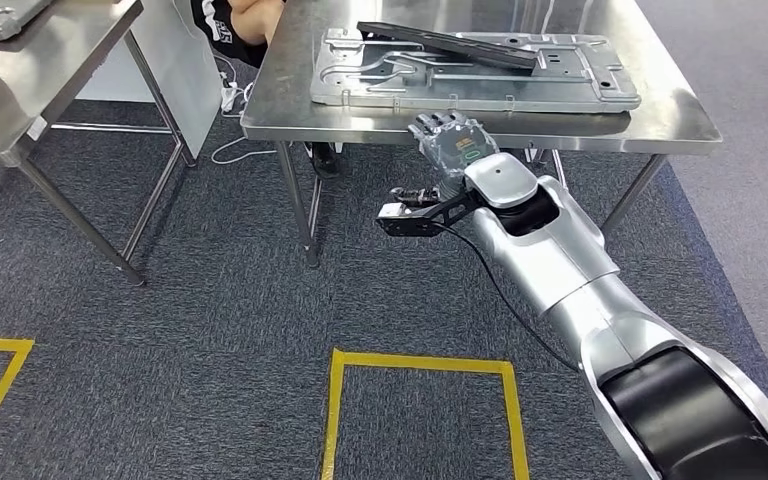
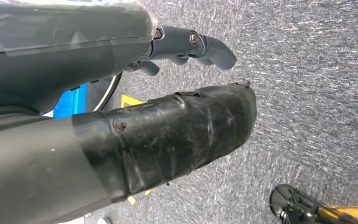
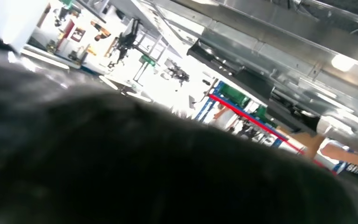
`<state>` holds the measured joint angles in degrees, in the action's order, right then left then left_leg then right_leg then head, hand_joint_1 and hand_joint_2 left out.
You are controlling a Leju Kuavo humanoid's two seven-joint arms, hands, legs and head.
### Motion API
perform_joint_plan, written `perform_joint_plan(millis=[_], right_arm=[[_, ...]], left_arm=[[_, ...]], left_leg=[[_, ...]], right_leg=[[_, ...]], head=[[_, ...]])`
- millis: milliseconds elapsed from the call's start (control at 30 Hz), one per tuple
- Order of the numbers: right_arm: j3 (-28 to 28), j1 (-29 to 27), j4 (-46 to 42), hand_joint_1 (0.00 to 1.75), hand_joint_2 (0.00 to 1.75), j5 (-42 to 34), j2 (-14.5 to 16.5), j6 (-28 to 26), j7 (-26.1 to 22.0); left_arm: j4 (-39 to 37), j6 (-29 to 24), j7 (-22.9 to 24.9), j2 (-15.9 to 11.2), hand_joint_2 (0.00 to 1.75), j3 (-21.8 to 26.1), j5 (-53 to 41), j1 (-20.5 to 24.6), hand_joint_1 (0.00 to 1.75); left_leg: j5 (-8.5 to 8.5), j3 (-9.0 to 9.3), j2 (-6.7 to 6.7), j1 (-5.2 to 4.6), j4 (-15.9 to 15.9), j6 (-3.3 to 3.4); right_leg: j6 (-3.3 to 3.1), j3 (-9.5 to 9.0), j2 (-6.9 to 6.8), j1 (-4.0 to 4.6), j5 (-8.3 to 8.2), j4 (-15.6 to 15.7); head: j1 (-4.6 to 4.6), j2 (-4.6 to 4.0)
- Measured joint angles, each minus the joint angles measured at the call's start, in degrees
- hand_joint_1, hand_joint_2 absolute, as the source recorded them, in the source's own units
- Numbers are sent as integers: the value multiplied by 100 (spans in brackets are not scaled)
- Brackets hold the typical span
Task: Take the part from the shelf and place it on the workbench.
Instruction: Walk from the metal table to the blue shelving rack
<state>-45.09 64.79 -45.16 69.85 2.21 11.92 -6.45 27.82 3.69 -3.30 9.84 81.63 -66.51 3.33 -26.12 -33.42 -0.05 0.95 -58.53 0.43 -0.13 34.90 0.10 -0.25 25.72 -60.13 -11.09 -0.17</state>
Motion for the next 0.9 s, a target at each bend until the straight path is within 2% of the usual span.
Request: perform_joint_plan(millis=[67, 133, 167, 233, 267, 300, 333, 367, 400, 467, 500, 567, 633, 667, 733, 767, 800, 833, 867, 900], right_arm=[[0, 1, -2, 0, 0, 0, 1, -1, 0], [0, 8, -6, 0, 0, 0, 6, -2, 1], [0, 13, -7, 0, 0, 0, 9, -2, 1], [0, 10, -5, 0, 0, 0, 11, -1, 0], [0, -1, -4, 0, 0, 0, 11, 1, 0], [0, -12, -3, 0, 0, 0, 11, 1, -1], [0, -19, -2, 0, 0, 0, 11, 2, -1], [0, -21, -2, 0, 0, 0, 11, 1, -1], [0, -19, -3, 0, 0, 0, 11, 1, 0], [0, -10, -3, 0, 0, 0, 10, -1, 1], [0, -8, -3, 0, 0, 0, 10, -1, -1], [0, -6, -3, 0, 0, 0, 11, -1, -1], [0, 5, -4, 0, 0, 0, 10, -1, 1], [0, 13, -4, 0, 0, 0, 9, -1, 1], [0, 8, -2, 0, 0, 0, 5, 1, 1], [0, -7, -1, 0, 0, 0, 3, 2, 1], [0, -23, 0, 0, 0, 0, 1, 3, 1], [0, -34, 0, 0, 0, 0, 1, 3, 1], [0, -35, 0, 0, 0, 0, 0, 3, 1], [0, -29, -1, 0, 0, 0, 0, 2, 1]], left_arm=[[0, 0, -1, 1, 0, 0, 0, 3, 0], [0, 0, -1, -2, 0, 1, 0, 5, 0], [0, 0, -1, -3, 0, 1, 0, 4, 0], [0, 0, -1, -1, 0, 1, 0, 3, 0], [0, 0, -1, 2, 0, 1, 0, 2, 0], [0, 0, -1, 3, 0, 1, 0, 1, 0], [0, 0, 0, 2, 0, 1, 0, -1, 0], [0, 0, 0, -1, 0, 1, 0, -3, 0], [0, 0, 0, -5, 0, 1, 0, -5, 0], [0, 0, 0, -10, 0, 1, 0, -7, 0], [0, 0, 0, -10, 0, 1, 0, -4, 0], [0, 0, -1, -9, 0, 1, 0, 4, 0], [0, 0, -2, -8, 0, 1, 0, 7, 0], [0, 0, -1, -7, 0, 1, 0, 7, 0], [0, 0, -1, -7, 0, 1, 0, 2, 0], [0, 0, -1, -10, 0, 1, 0, -1, 0], [0, 0, -1, -12, 0, 1, 0, -3, 0], [0, 0, -1, -14, 0, 1, 0, -3, 0], [0, 0, -1, -14, 0, 1, 0, -2, 0], [0, 0, -1, -12, 0, 1, 0, -2, 0]], left_leg=[[-1, 5, -3, -4, 15, -63], [-127, -52, -5, 1, -125, -118], [-275, -154, -5, 7, -361, -139], [-628, -491, -4, 14, -1102, -175], [-733, -654, -4, 17, -1436, -191], [-716, -735, -4, 18, -1585, -202], [-593, -720, -3, 18, -1528, -205], [-385, -595, -2, 19, -1243, -201], [-171, -412, -1, 20, -830, -190], [40, -100, -7, -1, -212, -146], [44, -33, -11, -14, -73, -120], [31, -20, -16, -19, -19, -70], [47, -4, -6, 4, 32, -7], [60, 4, 2, 16, 53, 29], [64, 3, 16, 16, 61, 76], [62, 1, 18, 15, 57, 81], [59, 0, 17, 14, 52, 85], [55, 1, 14, 14, 44, 83], [47, 5, 10, 14, 34, 81], [35, 11, 7, 14, 23, 74]], right_leg=[[-38, -9, 3, -2, -2, 62], [-103, -39, 3, -33, -29, 134], [-137, -55, 2, -48, -43, 165], [-176, -59, 0, -36, -43, 167], [-183, -58, 0, -28, -38, 161], [-186, -59, 0, -22, -31, 153], [-184, -62, 2, -19, -23, 143], [-176, -67, 4, -19, -13, 133], [-163, -73, 6, -20, 1, 120], [-125, -67, 12, -5, 22, 97], [-106, -60, 13, 4, 26, 86], [-60, -56, 13, 16, 23, 80], [-8, -10, 12, 10, 121, -41], [15, 70, 11, 7, 244, -223], [47, 405, 8, -9, 613, -939], [60, 585, 8, -18, 740, -1309], [70, 713, 8, -29, 782, -1562], [73, 730, 7, -38, 696, -1581], [68, 634, 6, -46, 512, -1365], [54, 449, 4, -50, 286, -975]], head=[[0, 0], [-2, 0], [-2, 0], [-3, 0], [-3, 0], [-3, 0], [-3, 0], [-3, 0], [-3, 0], [-3, 0], [-3, 0], [-3, 0], [-3, 0], [-2, 0], [-2, 0], [-2, 0], [-2, 0], [-1, 0], [-1, 0], [-1, 0]])
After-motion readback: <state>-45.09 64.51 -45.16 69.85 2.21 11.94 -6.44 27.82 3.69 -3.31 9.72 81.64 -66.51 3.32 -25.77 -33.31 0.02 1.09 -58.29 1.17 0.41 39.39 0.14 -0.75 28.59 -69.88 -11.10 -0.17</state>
